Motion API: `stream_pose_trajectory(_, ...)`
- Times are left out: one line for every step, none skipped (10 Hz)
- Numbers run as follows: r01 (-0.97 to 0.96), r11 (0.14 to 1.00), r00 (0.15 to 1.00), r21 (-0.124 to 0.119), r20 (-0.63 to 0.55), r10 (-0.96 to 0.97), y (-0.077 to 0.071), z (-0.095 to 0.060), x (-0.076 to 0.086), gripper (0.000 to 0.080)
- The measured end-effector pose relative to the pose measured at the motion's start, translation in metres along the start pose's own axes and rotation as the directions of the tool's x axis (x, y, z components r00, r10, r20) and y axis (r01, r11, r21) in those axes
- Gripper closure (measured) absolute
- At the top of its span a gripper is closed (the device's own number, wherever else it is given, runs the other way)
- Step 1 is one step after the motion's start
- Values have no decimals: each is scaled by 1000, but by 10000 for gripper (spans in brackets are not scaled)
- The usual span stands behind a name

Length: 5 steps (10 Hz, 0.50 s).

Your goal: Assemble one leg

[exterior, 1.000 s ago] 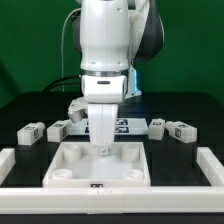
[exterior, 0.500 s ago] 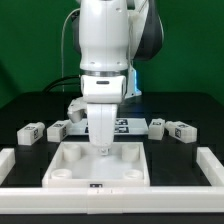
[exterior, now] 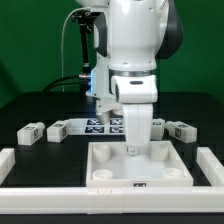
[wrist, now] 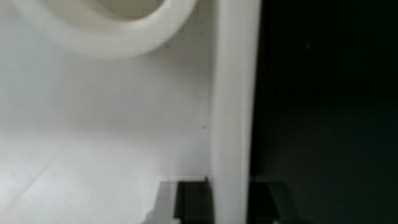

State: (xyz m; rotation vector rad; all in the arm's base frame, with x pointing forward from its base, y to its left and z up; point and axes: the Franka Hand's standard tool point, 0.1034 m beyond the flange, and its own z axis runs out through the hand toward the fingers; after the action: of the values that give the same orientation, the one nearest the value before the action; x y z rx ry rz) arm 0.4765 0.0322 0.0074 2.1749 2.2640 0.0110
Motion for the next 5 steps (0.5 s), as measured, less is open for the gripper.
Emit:
stream_pose_trajectory(-27, 1000, 1000, -1, -3, 27, 1, 0, 9, 742)
stream_pose_trajectory(-50, 999, 999, -3, -4, 50, 2, 0, 16, 742)
stream_pose_trajectory(-67, 998, 998, -3, -3, 67, 4, 0, 22, 742)
stream_pose_trajectory(-73, 997, 997, -2, -2, 73, 7, 0, 27, 742)
stream_pose_trajectory(-69, 998, 998, -1, 0, 69, 13, 0, 29, 742)
